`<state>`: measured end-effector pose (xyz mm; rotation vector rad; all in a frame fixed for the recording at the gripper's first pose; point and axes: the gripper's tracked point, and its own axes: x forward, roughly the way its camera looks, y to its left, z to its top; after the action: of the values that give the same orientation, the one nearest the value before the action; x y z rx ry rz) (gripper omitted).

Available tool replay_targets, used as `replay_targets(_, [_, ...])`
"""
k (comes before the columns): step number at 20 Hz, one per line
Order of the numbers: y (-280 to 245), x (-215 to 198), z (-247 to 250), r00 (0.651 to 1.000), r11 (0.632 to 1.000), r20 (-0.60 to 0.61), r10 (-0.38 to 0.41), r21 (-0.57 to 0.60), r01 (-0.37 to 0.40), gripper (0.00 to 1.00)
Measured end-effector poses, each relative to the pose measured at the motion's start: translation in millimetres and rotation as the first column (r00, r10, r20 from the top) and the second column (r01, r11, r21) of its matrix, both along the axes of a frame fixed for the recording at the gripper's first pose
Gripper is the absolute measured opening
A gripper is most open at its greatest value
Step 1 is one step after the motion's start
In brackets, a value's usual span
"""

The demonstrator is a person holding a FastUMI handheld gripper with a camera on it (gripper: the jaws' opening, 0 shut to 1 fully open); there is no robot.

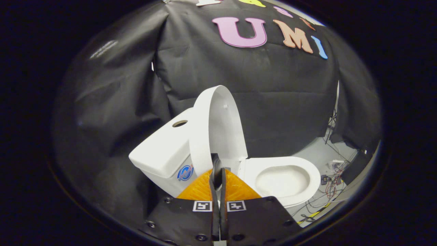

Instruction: Open the toilet lid.

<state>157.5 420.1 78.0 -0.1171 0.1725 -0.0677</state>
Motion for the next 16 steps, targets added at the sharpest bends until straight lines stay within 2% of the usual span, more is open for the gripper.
replay_targets(2, [3.7, 2.6, -3.3, 1.0, 1.0, 0.012, -0.011, -0.009, 0.011, 0.1])
replay_targets(3, [6.2, 1.6, -1.7, 0.999, 1.0, 0.029, -0.015, -0.009, 0.015, 0.1])
replay_targets(4, [15.6, 2.2, -0.9, 0.999, 1.0, 0.037, 0.019, -0.002, -0.019, 0.1])
replay_targets(7, [35.4, -2.1, 8.6, 0.992, 0.996, 0.091, 0.092, -0.01, -0.091, 0.34])
replay_targets(11, [49.3, -9.8, 12.4, 0.985, 0.984, 0.097, 0.146, -0.121, -0.134, 0.89])
replay_targets(16, [62.4, -28.5, 20.5, 0.963, 0.971, 0.14, 0.229, -0.104, -0.216, 0.92])
